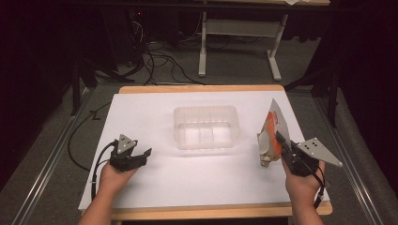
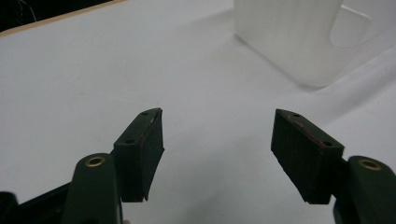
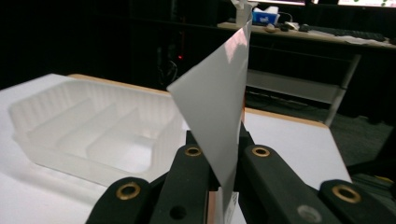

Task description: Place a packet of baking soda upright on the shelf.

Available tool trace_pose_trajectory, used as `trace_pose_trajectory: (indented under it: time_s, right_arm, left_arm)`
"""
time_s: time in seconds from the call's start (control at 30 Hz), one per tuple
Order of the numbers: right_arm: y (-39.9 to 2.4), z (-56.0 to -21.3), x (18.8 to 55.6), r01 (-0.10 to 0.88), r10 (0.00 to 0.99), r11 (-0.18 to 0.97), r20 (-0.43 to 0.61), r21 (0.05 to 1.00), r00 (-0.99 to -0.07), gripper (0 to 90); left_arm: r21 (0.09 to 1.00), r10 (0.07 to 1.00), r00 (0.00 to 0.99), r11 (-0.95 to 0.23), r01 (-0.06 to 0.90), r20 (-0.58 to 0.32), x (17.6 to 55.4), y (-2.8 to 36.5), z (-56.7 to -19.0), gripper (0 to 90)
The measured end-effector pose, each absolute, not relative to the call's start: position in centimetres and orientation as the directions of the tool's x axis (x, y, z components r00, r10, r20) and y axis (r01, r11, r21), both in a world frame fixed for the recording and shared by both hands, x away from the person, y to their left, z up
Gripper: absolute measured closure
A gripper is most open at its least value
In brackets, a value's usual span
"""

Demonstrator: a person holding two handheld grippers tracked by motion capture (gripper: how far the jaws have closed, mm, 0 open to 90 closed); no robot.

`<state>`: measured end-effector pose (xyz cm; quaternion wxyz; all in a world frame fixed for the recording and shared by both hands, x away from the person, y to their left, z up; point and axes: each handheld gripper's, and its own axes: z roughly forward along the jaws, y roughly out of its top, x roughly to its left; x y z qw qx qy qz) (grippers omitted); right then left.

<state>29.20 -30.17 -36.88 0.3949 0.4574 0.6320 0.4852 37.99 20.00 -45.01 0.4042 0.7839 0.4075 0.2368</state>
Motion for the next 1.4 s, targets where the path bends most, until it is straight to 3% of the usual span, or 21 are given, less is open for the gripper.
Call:
trace_pose_trajectory:
  time_s: [0.2,0.7,1.4]
  right_arm:
    - [-29.4,-35.3,29.5,0.166,0.952,0.06,-0.006,0.984,-0.306,90.0]
    - [-26.8,-31.1,31.2,0.116,0.931,0.054,-0.009,0.992,-0.364,90.0]
    - [-20.8,-31.2,35.2,0.13,0.895,0.066,-0.001,0.989,-0.445,90.0]
  left_arm:
    - [0.839,0.819,0.573,-0.339,0.426,0.04,37.8,20.0,-44.8,34.2]
    - [0.844,0.812,0.583,-0.343,0.413,0.044,37.7,20.1,-44.7,33.6]
    - [0.851,0.806,0.591,-0.339,0.401,0.043,37.7,20.2,-44.5,33.2]
